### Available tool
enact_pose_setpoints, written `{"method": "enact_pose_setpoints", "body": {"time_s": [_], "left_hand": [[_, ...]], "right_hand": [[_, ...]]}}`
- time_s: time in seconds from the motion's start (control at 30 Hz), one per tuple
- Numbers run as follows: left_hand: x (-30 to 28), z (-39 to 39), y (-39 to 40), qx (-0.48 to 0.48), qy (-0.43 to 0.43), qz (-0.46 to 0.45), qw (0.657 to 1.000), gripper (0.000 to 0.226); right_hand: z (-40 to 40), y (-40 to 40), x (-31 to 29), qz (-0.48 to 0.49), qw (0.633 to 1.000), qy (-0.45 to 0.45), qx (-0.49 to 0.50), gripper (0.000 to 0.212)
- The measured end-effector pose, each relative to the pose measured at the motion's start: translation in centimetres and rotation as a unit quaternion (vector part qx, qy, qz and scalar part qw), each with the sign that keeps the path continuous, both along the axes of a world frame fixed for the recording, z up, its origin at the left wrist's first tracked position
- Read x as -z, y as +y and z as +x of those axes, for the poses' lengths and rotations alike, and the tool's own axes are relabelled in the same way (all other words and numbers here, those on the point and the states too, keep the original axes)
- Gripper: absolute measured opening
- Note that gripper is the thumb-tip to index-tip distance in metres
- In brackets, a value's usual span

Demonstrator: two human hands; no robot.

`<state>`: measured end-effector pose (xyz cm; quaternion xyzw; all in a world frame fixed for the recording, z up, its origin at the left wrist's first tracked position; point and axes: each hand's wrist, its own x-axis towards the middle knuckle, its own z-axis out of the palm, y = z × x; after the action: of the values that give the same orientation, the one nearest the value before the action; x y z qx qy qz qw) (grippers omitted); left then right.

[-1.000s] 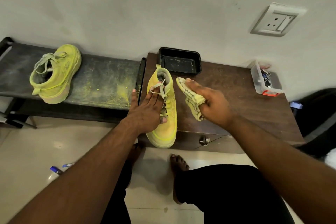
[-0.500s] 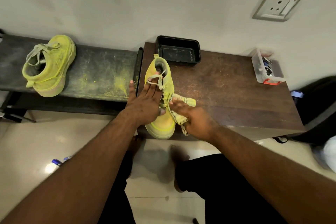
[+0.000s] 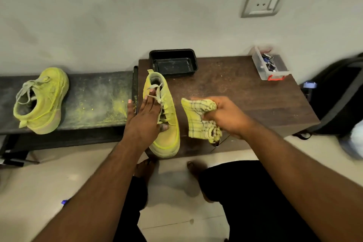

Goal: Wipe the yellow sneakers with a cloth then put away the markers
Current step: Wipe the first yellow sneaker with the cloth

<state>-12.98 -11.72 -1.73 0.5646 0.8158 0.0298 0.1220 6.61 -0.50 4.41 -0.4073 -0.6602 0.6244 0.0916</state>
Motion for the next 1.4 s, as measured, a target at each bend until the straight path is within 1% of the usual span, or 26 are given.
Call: {"method": "enact_pose_setpoints", "body": {"time_s": [0.1, 0.17, 0.2, 0.23, 0.3, 0.37, 0.43, 0.63, 0.73, 0.83, 0.93, 1.0, 1.07, 1.13, 1.17, 1.23, 1.3, 1.33, 1.4], "left_hand": [[0.0, -0.3, 0.2, 0.001, -0.008, 0.027, 1.0, 0.081], [0.1, -0.5, 0.2, 0.001, -0.019, 0.043, 0.999, 0.078], [0.2, -0.5, 0.3, 0.002, -0.021, 0.046, 0.999, 0.074], [0.3, -0.6, 0.2, -0.003, -0.023, 0.054, 0.998, 0.068], [0.6, -0.7, 0.4, 0.0, -0.027, 0.071, 0.997, 0.057], [0.9, -0.9, 0.4, 0.002, -0.026, 0.075, 0.997, 0.054], [1.2, -1.0, 0.3, 0.004, -0.019, 0.071, 0.997, 0.052], [1.1, -0.6, 0.3, 0.002, -0.015, 0.076, 0.997, 0.051], [0.8, -0.4, 0.1, 0.0, -0.008, 0.074, 0.997, 0.049], [0.5, -0.4, -0.1, 0.0, -0.018, 0.068, 0.998, 0.047], [0.2, -0.7, -0.3, 0.005, -0.042, 0.071, 0.997, 0.05], [0.0, -1.1, -0.3, 0.01, -0.071, 0.08, 0.994, 0.058], [-0.2, -1.2, -0.4, 0.004, -0.109, 0.099, 0.989, 0.062], [-0.4, -0.9, -0.7, -0.029, -0.142, 0.13, 0.981, 0.058], [-0.5, -0.5, -0.8, -0.055, -0.149, 0.14, 0.977, 0.059], [-0.7, 0.6, -0.7, -0.1, -0.134, 0.139, 0.976, 0.065], [-0.5, 1.5, -0.6, -0.118, -0.114, 0.137, 0.977, 0.069], [-0.5, 1.8, -0.6, -0.127, -0.118, 0.143, 0.974, 0.071], [-0.6, 2.2, -0.5, -0.144, -0.168, 0.173, 0.96, 0.07]], "right_hand": [[-3.4, 1.7, 0.2, 0.04, 0.999, -0.001, 0.03, 0.048], [-5.8, 2.3, 0.5, 0.089, 0.996, -0.021, 0.014, 0.043], [-6.8, 2.5, 0.7, 0.095, 0.995, -0.025, 0.012, 0.039], [-7.7, 2.5, 0.9, 0.085, 0.996, -0.023, 0.018, 0.036], [-8.6, 2.6, 1.9, 0.021, 0.998, 0.005, 0.051, 0.03], [-8.9, 2.3, 2.5, -0.043, 0.996, 0.028, 0.075, 0.027], [-8.6, 1.8, 3.1, -0.083, 0.994, 0.026, 0.066, 0.026], [-6.2, 0.3, 4.1, -0.133, 0.99, -0.029, 0.024, 0.023], [-4.9, -0.7, 3.9, -0.134, 0.989, -0.052, 0.015, 0.021], [-3.1, -2.5, 3.5, -0.123, 0.987, -0.103, -0.004, 0.015], [-1.3, -5.1, 2.7, -0.138, 0.973, -0.169, -0.076, 0.02], [-0.2, -6.3, 2.2, -0.177, 0.963, -0.178, -0.096, 0.026], [0.4, -6.0, 1.7, -0.208, 0.967, -0.139, -0.05, 0.029], [0.4, -4.6, 1.6, -0.217, 0.97, -0.11, 0.021, 0.03], [0.4, -3.9, 1.4, -0.217, 0.97, -0.102, 0.05, 0.03], [0.2, -3.0, 1.0, -0.215, 0.968, -0.089, 0.093, 0.033], [-0.1, -2.4, 0.8, -0.22, 0.964, -0.066, 0.131, 0.031], [-0.2, -2.3, 0.6, -0.215, 0.964, -0.053, 0.146, 0.029], [-0.3, -2.0, 0.5, -0.19, 0.966, -0.022, 0.172, 0.025]]}}
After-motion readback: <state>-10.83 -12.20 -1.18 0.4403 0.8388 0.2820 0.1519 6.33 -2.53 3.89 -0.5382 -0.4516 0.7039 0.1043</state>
